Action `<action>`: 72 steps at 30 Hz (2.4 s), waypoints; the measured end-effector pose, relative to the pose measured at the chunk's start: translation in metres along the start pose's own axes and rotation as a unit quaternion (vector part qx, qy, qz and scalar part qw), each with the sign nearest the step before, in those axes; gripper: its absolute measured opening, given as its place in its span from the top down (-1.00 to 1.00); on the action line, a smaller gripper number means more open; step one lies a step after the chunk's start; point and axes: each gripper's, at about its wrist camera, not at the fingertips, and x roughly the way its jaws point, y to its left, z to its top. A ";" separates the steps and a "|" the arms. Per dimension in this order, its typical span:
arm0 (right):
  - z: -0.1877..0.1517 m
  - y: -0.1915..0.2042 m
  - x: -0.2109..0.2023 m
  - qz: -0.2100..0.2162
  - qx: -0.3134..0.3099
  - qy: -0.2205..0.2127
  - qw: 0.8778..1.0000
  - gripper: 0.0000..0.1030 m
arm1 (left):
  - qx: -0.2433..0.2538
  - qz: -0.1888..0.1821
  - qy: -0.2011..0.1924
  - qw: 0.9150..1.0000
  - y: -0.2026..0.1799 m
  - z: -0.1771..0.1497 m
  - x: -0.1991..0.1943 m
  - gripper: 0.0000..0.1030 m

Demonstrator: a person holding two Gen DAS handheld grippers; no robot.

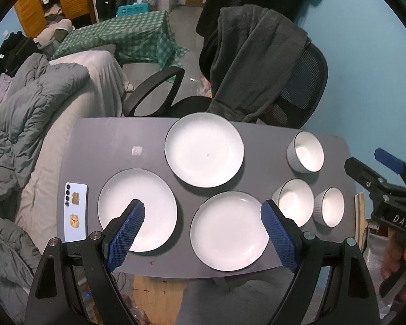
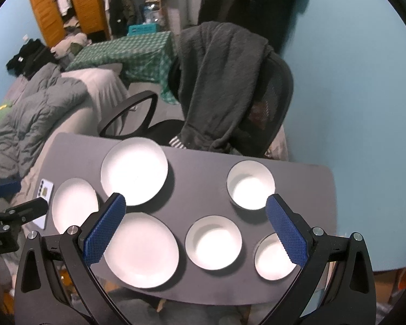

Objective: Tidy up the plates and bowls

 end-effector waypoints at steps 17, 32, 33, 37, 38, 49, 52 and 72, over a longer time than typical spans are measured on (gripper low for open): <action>-0.009 0.025 0.074 0.080 -0.094 0.057 0.991 -0.98 | -0.055 -0.005 0.048 0.997 0.034 -0.058 0.064 -0.73; -0.034 0.040 0.147 0.141 -0.190 0.132 0.963 -0.86 | -0.143 0.007 0.082 0.986 0.037 -0.107 0.115 -0.73; -0.035 0.041 0.150 0.143 -0.195 0.136 0.961 -0.83 | -0.156 0.009 0.085 0.984 0.036 -0.112 0.121 -0.73; -0.043 0.044 0.170 0.157 -0.221 0.159 0.949 -0.70 | -0.192 0.006 0.092 0.977 0.032 -0.124 0.136 -0.72; -0.044 0.045 0.174 0.159 -0.224 0.165 0.947 -0.63 | -0.198 0.009 0.094 0.976 0.031 -0.125 0.140 -0.69; -0.051 0.037 0.212 0.180 -0.228 0.224 0.930 0.00 | -0.234 0.017 0.117 0.965 0.018 -0.139 0.175 -0.48; -0.053 0.035 0.220 0.181 -0.224 0.243 0.926 0.27 | -0.240 0.013 0.124 0.963 0.020 -0.141 0.180 -0.33; -0.070 0.051 0.226 0.131 -0.258 0.251 0.924 0.64 | -0.227 -0.029 0.168 0.959 0.031 -0.155 0.203 0.60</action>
